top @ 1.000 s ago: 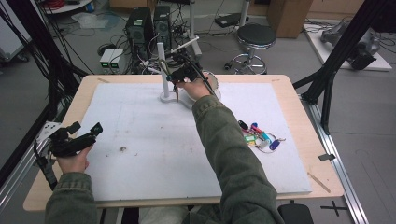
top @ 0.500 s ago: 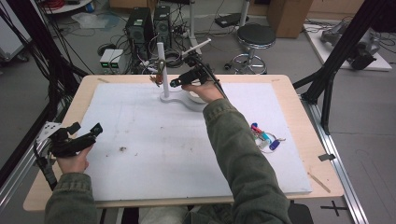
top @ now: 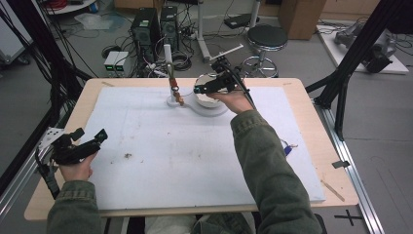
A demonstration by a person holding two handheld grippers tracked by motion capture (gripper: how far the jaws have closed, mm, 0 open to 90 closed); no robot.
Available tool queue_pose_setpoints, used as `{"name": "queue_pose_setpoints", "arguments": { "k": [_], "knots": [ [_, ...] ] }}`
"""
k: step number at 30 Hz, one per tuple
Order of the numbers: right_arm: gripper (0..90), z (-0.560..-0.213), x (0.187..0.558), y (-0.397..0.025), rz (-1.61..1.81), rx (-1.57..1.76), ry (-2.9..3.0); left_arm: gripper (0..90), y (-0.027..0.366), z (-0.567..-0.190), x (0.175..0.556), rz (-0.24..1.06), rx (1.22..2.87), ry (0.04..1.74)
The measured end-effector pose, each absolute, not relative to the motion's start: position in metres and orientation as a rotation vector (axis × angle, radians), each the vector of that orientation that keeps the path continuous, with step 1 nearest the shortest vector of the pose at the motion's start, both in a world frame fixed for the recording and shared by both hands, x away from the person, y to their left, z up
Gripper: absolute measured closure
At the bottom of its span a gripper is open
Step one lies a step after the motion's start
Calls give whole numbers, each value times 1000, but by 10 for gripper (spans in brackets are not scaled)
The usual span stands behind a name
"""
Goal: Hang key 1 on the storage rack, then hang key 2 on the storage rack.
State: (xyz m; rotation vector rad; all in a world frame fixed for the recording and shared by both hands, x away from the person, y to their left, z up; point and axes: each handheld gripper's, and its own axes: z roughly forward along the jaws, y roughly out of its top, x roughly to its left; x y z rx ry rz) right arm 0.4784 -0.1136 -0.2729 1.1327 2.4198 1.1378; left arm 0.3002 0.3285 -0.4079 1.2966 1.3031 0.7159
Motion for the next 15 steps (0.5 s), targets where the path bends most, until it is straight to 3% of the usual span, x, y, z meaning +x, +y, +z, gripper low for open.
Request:
{"name": "queue_pose_setpoints", "arguments": {
  "k": [15],
  "knots": [
    [7, -286, 456, -177, 1089, 1220, 2345, 56, 328, -408, 301, 713, 1293, 1305]
  ]
}}
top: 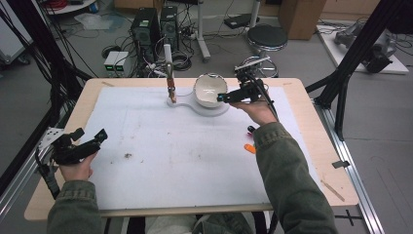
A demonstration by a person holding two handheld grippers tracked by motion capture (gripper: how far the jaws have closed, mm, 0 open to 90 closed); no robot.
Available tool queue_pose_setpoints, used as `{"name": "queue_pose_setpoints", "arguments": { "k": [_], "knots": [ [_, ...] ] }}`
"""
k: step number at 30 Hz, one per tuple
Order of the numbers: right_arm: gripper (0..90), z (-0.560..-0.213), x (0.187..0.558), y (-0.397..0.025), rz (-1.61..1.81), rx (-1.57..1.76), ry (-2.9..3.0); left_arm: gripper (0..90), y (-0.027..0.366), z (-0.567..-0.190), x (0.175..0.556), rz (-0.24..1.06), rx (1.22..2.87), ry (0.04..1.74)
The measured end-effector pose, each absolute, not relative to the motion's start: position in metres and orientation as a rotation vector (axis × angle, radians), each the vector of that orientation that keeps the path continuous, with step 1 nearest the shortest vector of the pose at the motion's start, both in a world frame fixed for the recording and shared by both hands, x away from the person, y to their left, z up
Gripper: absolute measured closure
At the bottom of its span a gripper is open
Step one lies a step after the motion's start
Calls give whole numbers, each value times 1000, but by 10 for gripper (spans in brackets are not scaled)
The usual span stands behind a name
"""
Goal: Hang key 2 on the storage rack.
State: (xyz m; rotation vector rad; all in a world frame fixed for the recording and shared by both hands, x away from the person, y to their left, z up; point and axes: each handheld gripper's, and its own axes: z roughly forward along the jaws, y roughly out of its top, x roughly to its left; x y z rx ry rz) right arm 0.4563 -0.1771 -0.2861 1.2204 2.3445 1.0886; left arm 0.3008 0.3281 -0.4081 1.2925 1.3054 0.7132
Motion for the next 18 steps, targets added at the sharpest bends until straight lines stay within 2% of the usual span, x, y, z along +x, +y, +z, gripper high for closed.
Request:
{"name": "queue_pose_setpoints", "arguments": {
  "k": [18],
  "knots": [
    [7, -312, 443, -225, 1033, 1274, 2320, 56, 328, -408, 300, 711, 1293, 1306]
  ]
}}
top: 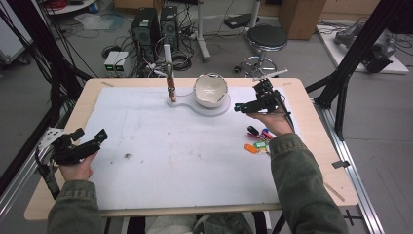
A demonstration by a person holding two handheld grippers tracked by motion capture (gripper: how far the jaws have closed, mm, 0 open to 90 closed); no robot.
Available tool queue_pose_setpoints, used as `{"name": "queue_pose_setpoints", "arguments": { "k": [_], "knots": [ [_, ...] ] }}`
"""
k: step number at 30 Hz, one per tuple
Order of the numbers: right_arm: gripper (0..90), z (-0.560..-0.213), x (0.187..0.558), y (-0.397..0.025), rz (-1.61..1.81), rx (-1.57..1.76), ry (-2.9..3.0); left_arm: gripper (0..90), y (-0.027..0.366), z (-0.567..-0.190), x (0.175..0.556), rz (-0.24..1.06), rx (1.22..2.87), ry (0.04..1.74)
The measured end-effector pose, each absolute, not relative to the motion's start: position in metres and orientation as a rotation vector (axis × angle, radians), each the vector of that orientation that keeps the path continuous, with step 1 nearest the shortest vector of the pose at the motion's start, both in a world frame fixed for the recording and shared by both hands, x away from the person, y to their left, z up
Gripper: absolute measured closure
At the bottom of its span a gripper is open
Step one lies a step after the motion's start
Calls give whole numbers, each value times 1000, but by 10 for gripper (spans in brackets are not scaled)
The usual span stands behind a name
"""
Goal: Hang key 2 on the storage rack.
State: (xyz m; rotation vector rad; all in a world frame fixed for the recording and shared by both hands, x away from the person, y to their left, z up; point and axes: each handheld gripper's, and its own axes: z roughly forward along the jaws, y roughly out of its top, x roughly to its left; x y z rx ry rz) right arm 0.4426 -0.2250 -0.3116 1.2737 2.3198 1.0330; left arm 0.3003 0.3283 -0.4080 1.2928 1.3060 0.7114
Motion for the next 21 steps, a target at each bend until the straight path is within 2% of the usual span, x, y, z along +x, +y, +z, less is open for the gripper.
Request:
{"name": "queue_pose_setpoints", "arguments": {
  "k": [21],
  "knots": [
    [7, -349, 420, -272, 951, 1383, 2297, 56, 329, -408, 300, 709, 1290, 1309]
  ]
}}
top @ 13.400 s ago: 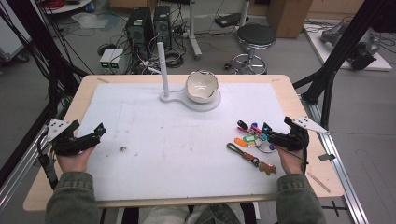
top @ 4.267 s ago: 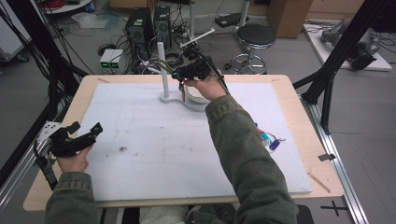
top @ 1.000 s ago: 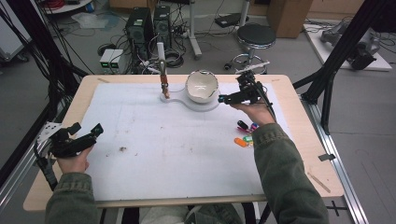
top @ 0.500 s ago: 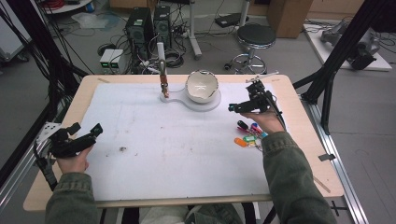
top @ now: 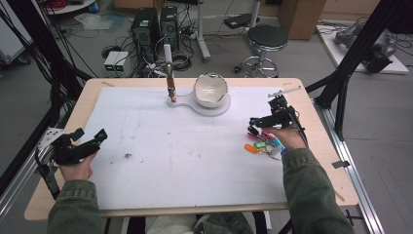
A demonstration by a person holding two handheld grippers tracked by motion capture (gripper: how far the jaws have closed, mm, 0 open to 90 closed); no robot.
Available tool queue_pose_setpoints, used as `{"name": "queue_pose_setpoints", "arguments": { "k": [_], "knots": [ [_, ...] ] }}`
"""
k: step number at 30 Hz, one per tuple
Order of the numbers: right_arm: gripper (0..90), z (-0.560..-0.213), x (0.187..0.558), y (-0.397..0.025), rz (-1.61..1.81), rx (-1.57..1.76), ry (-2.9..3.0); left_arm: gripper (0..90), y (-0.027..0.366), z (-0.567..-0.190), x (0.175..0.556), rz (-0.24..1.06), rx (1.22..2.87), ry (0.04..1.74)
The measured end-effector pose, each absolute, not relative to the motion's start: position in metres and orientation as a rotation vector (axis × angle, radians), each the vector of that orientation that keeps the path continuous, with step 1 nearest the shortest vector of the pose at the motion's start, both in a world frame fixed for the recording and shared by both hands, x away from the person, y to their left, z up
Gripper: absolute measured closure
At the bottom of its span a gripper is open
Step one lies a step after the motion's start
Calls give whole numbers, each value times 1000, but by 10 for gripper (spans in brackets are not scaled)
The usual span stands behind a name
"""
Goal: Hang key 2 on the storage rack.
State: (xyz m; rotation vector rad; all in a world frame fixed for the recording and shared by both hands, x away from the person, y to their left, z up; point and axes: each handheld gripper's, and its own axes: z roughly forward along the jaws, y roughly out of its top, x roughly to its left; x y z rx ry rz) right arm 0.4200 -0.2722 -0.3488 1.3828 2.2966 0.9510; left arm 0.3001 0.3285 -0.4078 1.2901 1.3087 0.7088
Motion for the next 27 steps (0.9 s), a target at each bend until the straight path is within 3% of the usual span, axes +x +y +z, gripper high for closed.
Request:
{"name": "queue_pose_setpoints", "arguments": {
  "k": [27],
  "knots": [
    [8, -394, 376, -322, 841, 1517, 2261, 56, 326, -409, 300, 702, 1298, 1307]
  ]
}}
